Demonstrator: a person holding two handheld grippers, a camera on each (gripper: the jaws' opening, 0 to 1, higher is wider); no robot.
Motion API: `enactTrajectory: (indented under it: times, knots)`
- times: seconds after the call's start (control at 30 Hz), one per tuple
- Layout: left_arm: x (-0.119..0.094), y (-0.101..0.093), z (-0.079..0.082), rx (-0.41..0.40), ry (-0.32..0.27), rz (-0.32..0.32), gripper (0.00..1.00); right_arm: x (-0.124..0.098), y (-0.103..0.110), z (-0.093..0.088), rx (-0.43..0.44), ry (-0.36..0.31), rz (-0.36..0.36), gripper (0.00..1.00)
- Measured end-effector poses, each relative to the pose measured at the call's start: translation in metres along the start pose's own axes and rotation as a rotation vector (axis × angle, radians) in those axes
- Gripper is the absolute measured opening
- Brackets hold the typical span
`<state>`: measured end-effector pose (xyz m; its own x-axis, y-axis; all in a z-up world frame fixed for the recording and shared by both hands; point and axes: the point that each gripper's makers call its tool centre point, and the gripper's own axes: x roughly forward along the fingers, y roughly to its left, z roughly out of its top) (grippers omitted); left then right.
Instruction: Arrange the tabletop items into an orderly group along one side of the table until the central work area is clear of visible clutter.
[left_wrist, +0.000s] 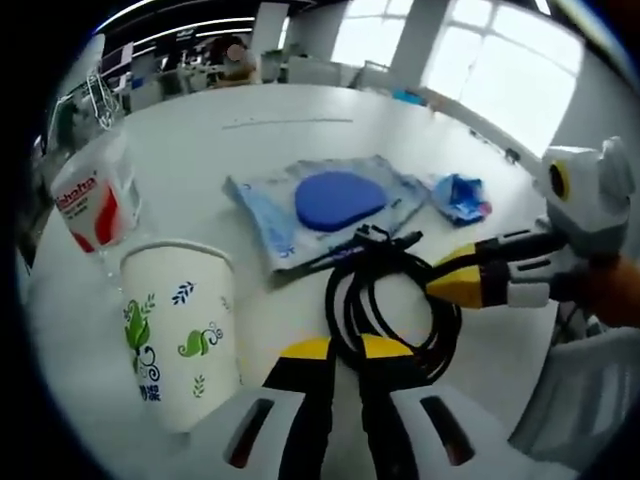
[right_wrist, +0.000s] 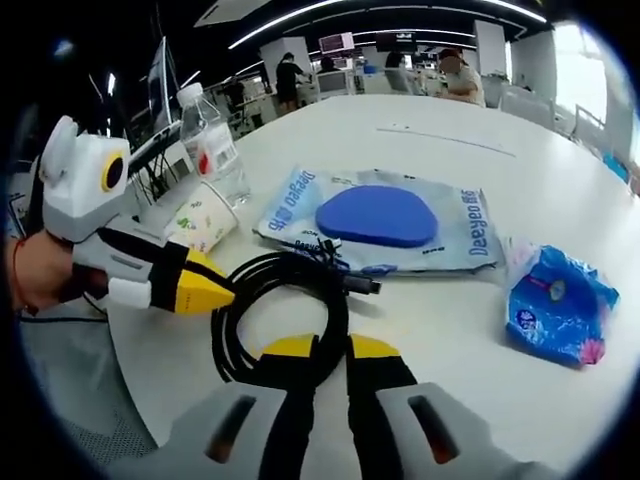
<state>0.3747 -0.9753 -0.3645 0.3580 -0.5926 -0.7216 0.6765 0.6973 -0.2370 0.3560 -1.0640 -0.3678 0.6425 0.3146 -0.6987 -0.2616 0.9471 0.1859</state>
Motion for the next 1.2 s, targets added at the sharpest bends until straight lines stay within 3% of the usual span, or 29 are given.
enactTrajectory:
  times: [0.77, 1.2]
  knots:
    - [-0.004, -0.007, 0.009, -0.015, -0.03, -0.014, 0.0, -0.013, -0.003, -0.005, 0.057, -0.024, -0.003, 0.04]
    - [-0.002, -0.034, 0.024, 0.009, -0.039, -0.058, 0.0, -0.04, -0.022, 0.0, 0.114, -0.06, -0.037, 0.02]
